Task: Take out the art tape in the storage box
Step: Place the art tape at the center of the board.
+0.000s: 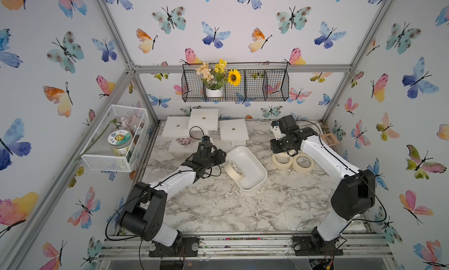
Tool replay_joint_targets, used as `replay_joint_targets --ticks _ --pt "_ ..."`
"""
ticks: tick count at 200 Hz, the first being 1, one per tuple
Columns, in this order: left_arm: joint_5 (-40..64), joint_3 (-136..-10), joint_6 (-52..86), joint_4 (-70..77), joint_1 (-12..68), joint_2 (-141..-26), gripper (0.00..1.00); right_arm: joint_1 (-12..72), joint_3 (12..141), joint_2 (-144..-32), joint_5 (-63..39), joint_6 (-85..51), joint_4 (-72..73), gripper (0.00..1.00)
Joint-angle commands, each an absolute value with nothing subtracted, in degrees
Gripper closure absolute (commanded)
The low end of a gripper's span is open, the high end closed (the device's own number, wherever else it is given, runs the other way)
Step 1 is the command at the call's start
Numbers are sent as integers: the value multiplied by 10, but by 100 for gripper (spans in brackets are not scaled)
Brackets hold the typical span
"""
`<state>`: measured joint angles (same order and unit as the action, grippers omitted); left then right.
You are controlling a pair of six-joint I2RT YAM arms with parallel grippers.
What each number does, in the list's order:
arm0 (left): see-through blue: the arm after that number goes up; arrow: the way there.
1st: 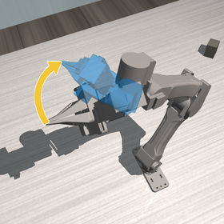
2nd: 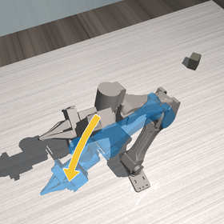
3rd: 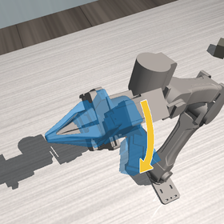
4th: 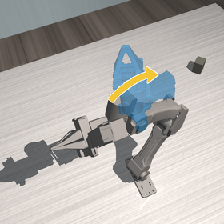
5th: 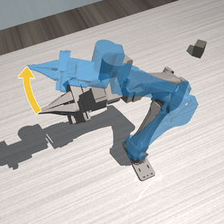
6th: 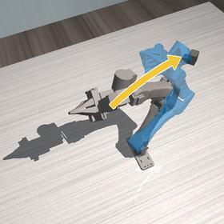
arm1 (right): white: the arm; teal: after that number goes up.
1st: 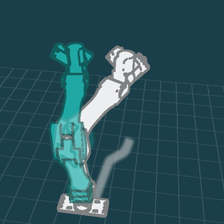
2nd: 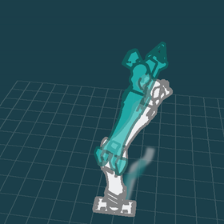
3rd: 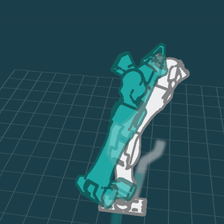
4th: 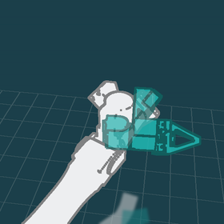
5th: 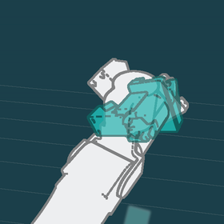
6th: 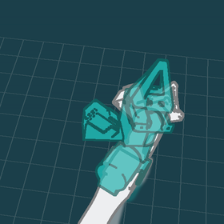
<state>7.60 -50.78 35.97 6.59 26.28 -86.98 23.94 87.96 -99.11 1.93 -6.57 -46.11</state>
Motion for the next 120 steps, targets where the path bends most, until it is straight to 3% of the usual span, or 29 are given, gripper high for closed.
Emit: replay_joint_targets --ticks 1,39,120 --pt "68 -528 351 71 272 -895 45 239 859 -995 74 -80 -495 98" --pt "74 -557 347 75 277 -934 44 260 739 -916 71 -117 -485 98" --pt "82 -607 344 77 298 -1001 41 262 609 -916 38 -147 -416 98"
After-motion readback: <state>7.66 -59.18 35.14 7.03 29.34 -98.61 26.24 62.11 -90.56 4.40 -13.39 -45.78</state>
